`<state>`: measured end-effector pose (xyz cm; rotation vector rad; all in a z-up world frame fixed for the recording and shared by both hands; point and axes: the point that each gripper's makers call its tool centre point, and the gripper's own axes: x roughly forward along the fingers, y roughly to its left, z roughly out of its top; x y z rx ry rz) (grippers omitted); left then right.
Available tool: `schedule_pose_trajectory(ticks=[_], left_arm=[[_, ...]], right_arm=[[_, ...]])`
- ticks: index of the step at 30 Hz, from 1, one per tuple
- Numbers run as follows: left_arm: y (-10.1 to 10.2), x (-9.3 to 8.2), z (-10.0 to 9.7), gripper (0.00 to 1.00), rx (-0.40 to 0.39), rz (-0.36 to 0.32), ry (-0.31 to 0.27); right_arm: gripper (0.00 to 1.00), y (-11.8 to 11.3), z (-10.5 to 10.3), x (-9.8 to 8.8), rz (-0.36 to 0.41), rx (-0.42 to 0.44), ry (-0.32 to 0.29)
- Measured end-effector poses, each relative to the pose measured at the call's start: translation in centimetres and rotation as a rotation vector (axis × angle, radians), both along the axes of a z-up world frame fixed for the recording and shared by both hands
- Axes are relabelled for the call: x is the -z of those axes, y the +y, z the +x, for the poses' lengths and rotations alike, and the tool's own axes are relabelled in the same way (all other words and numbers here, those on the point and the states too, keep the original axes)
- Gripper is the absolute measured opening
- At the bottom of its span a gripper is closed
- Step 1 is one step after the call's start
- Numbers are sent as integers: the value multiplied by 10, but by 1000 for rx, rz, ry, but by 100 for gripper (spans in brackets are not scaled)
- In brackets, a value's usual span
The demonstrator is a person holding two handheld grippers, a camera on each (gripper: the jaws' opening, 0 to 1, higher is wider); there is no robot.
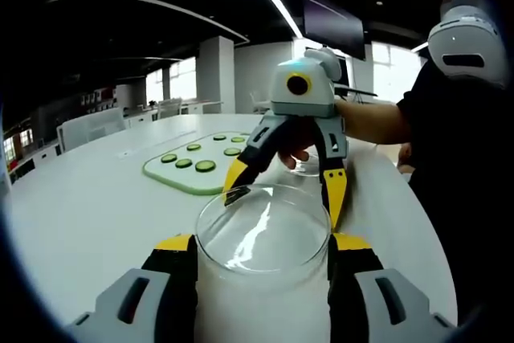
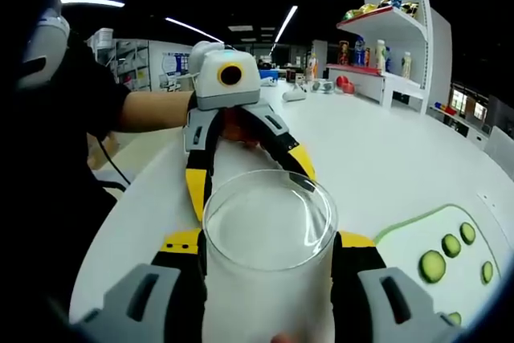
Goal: Open the petri dish lid, add cucumber slices into the petri dish, and close the lid
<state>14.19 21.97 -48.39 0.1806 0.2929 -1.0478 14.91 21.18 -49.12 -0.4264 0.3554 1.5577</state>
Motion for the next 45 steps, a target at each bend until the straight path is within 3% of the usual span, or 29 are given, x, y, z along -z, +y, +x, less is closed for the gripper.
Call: schedule_pose_trajectory(ticks=[45], left_arm=[[4,3,6,66,0,-5,16]], right_arm=[[60,1,0,4,-34,7,-2]])
